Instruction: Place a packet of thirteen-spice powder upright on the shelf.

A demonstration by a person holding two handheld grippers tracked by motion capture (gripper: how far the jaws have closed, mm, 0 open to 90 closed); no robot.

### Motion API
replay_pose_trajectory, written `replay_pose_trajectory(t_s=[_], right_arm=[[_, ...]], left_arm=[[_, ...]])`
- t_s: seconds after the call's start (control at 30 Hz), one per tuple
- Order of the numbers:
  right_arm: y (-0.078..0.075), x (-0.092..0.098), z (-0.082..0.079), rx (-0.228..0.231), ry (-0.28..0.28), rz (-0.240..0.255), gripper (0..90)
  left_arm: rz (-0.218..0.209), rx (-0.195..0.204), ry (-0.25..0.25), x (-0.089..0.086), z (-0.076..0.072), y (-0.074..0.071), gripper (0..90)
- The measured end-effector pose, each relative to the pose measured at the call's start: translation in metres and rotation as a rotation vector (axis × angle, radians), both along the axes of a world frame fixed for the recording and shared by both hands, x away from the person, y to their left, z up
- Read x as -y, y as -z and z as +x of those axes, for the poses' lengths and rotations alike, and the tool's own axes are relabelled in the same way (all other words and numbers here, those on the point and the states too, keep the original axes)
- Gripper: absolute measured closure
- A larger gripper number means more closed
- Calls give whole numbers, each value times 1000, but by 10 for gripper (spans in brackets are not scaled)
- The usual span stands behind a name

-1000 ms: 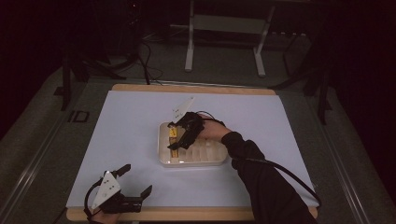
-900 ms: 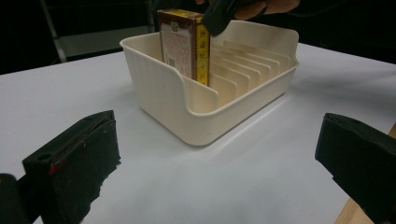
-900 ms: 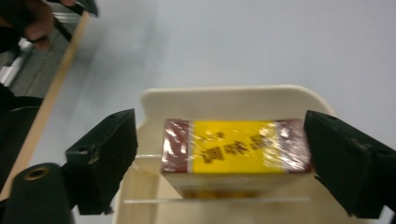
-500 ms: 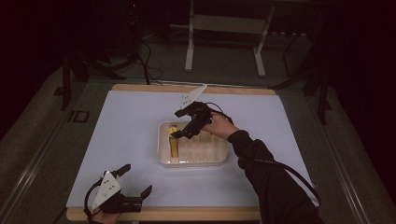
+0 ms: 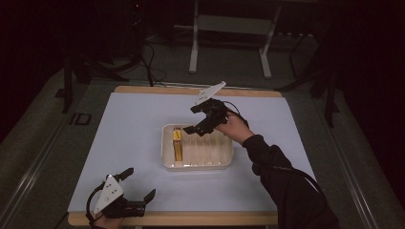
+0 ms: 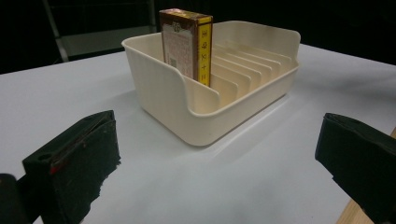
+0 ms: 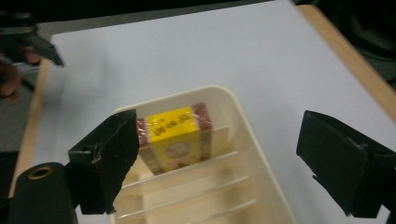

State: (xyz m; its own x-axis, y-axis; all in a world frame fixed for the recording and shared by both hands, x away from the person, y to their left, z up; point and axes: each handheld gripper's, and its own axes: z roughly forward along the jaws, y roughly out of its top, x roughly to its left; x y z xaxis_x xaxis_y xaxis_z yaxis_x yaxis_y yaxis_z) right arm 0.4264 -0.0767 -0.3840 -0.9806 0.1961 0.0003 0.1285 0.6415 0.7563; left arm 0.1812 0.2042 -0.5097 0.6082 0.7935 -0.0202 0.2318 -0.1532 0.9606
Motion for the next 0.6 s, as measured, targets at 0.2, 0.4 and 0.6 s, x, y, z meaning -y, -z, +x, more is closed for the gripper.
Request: replay_pose_trajectory(t_s=[0.2, 0.4, 0.6], right_arm=[[1, 10, -2, 6, 43, 20, 119], [7, 36, -4, 18, 173, 47, 110], [11, 52, -5, 8, 218, 62, 110]], left_arm=[[-3, 0, 2, 0, 0, 0, 0], [-1, -3, 0, 0, 0, 0, 0], [4, -8, 3, 1, 1, 1, 0]])
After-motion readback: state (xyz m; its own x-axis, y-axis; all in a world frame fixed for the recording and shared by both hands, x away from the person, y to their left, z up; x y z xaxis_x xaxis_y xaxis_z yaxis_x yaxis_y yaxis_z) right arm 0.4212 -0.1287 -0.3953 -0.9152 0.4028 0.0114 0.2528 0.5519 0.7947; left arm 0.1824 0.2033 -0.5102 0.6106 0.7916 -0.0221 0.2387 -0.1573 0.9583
